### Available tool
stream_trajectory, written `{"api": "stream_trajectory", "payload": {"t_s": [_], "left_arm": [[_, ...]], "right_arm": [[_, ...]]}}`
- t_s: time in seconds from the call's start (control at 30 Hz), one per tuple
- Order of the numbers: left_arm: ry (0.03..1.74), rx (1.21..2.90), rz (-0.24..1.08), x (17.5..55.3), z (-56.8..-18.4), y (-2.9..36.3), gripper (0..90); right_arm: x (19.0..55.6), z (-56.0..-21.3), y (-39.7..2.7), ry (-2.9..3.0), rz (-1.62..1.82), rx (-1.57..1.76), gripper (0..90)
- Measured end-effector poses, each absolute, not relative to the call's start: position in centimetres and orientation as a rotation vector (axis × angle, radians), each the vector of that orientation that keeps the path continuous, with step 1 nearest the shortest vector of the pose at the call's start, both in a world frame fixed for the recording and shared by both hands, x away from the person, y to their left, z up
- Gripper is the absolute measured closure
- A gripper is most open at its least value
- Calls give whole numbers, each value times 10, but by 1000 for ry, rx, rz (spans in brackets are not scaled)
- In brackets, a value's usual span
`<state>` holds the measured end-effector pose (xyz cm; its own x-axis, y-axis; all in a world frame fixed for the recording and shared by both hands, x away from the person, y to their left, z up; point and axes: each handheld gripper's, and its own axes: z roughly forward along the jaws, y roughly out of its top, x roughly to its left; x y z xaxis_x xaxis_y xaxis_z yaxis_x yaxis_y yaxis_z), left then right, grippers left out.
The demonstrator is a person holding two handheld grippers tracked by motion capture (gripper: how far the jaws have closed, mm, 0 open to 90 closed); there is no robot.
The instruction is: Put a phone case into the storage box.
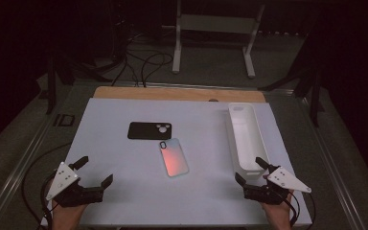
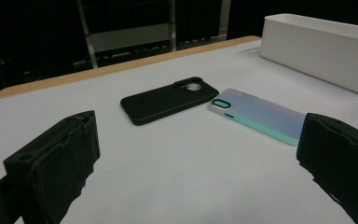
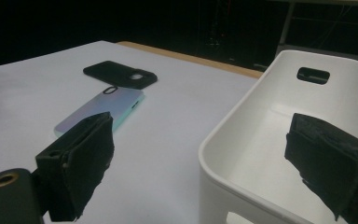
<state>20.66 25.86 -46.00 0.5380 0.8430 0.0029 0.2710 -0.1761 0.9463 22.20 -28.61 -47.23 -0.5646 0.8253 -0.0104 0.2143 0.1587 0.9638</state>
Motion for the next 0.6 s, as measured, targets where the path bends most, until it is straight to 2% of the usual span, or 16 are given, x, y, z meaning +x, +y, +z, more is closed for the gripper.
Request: {"api": "stream_trajectory", "payload": {"t_s": [0.6], "left_arm": [[950, 1747, 646, 208, -459, 254, 0]], "right_arm": [[223, -474, -286, 1874, 1418, 1000, 77]]}}
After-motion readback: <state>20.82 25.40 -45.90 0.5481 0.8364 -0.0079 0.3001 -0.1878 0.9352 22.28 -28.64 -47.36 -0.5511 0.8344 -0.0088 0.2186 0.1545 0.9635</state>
